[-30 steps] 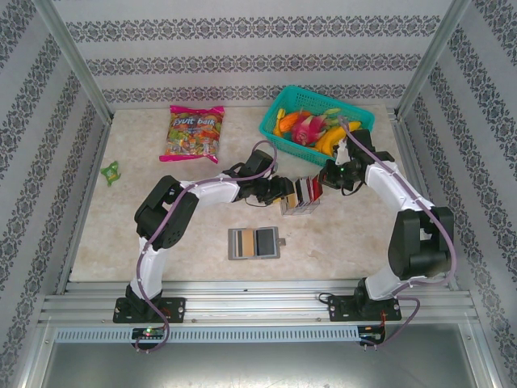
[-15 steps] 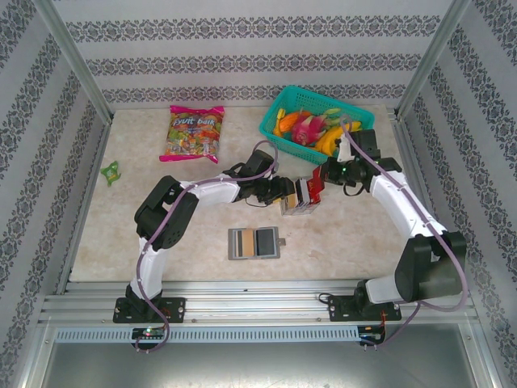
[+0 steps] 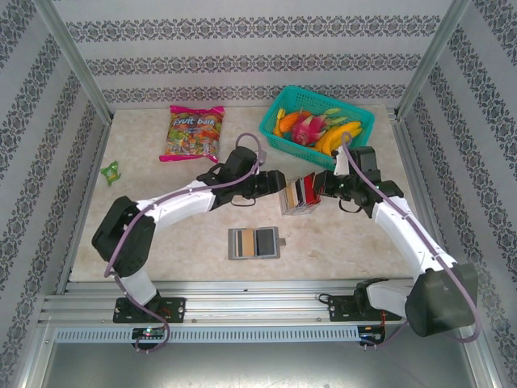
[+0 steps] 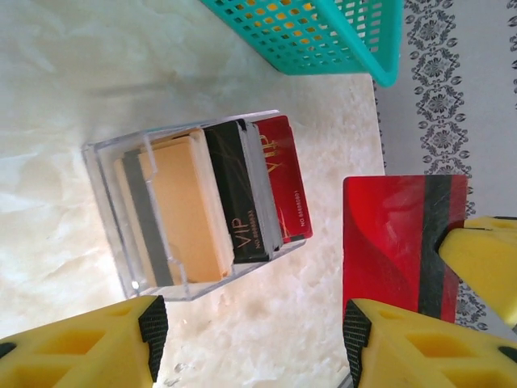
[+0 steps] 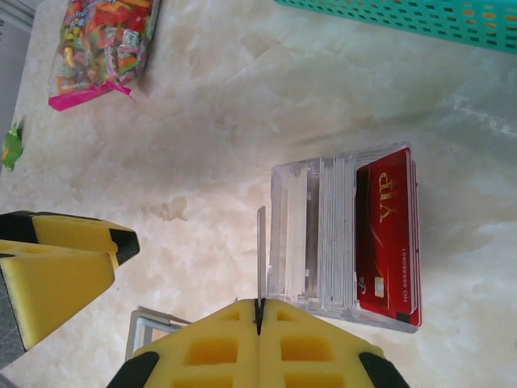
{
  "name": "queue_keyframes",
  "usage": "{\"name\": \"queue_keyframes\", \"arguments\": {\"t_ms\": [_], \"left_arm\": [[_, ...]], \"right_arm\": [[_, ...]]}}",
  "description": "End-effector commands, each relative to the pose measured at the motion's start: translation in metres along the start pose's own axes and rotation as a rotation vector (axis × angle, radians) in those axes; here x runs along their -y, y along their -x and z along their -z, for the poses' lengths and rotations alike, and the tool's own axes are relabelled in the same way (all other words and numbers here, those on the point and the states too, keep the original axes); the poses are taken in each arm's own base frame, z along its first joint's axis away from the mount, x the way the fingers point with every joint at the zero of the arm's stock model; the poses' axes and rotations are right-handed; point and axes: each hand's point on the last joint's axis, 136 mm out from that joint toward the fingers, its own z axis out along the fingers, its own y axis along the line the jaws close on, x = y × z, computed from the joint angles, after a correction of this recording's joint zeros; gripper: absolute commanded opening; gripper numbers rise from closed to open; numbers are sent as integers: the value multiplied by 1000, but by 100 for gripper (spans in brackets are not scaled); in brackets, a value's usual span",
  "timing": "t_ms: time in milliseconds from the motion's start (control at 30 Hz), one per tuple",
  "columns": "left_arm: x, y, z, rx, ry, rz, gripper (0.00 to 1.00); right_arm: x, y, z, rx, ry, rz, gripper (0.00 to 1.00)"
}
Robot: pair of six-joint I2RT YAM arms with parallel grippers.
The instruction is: Put the credit cards into the card holder
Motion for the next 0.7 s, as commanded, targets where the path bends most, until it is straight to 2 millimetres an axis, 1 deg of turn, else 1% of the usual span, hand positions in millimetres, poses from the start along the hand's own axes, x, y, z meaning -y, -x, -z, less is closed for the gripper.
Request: {"name": "queue_keyframes", "arguments": {"t_ms": [0, 67, 133, 200, 333, 433, 567, 667], "left_arm": [[-31, -21, 13, -11, 111, -14, 62], [-54, -33, 23, -22, 176, 7, 62], [-75, -46, 34, -30, 228, 33, 62], [-92, -57, 44, -30, 266, 58, 61], [-118, -78, 61, -54, 333, 88, 61], [-132, -89, 71, -60, 370, 103, 61], [-144, -98, 80, -67, 398, 118, 61], [-150, -105, 82, -83, 410, 129, 61]], "right_arm": [[-18, -32, -7, -66, 44, 2, 0], [-23, -52, -10, -90, 15, 44, 0], [-28, -71, -17, -115, 16, 39, 0], [-34, -90, -26, -143, 25, 40, 0], [-32, -120, -39, -198, -20, 56, 0], [-26, -132, -45, -219, -36, 27, 0], [-24, -139, -47, -226, -26, 4, 0], [-22, -143, -50, -238, -33, -6, 0]]}}
